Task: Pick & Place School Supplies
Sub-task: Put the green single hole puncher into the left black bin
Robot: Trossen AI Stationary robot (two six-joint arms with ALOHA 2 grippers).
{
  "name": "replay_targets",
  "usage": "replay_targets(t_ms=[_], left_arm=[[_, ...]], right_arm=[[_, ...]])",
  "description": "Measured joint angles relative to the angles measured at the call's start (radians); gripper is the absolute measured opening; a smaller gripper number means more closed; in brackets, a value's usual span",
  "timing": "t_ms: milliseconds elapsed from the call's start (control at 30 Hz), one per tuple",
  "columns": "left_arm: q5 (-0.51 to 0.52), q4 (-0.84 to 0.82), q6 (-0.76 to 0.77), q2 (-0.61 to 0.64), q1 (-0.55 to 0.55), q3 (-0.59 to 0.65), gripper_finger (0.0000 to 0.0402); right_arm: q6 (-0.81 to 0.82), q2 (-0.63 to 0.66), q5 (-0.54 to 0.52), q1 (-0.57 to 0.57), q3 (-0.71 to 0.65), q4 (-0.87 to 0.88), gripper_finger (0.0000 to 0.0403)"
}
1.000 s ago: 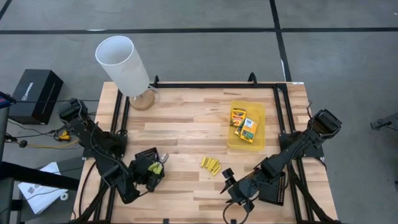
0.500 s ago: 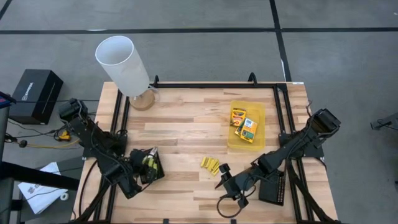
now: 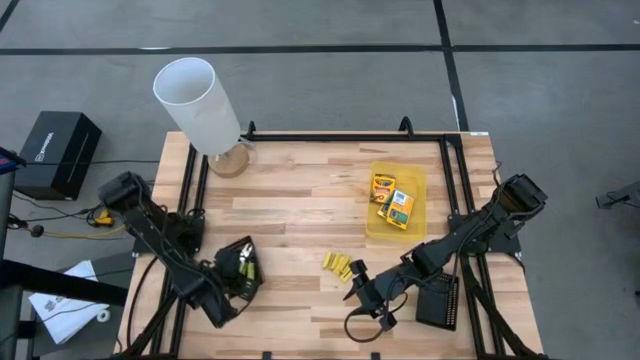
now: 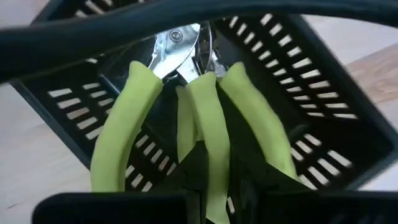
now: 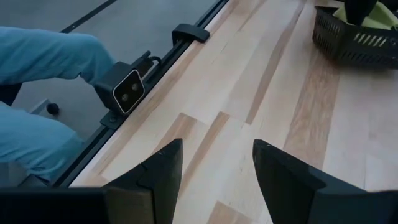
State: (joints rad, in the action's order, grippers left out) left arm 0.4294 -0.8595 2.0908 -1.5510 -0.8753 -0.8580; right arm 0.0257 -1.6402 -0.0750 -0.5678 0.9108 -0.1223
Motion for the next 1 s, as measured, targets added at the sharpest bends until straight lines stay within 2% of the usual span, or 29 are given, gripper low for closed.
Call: replay_targets(t_ms=[100,400,567,633,833,1000], left_arm=[[0.0,0.004,0.001,-0.017,0.0,-0.002,0.0037],[-0.006,0.037,-0.072,0.076,0.001,0.003,0.0157],[0.118,0.044,-0.125,0.16,0.001,0.003,0.0194],[0.173,0.054,-0.148,0.194,0.001,0.003,0.0203],[0.211,0.053,-0.302,0.273,0.032,0.003,0.0203],[0.394,0.099,-0.533,0.323,0.063,0.003,0.0192]], right_arm=[[0.0,0.0,0.0,0.0,0.0,-0.001,0.0186],[-0.001,0.0,0.001,0.013,0.0,-0.026,0.0186],[-0.006,0.0,0.032,0.03,0.0,-0.042,0.0186],[-0.003,0.0,0.049,0.036,0.0,-0.05,0.0186],[-0.012,0.0,0.05,0.041,0.0,-0.054,0.0186],[-0.059,0.0,0.05,0.04,0.0,-0.102,0.0186]])
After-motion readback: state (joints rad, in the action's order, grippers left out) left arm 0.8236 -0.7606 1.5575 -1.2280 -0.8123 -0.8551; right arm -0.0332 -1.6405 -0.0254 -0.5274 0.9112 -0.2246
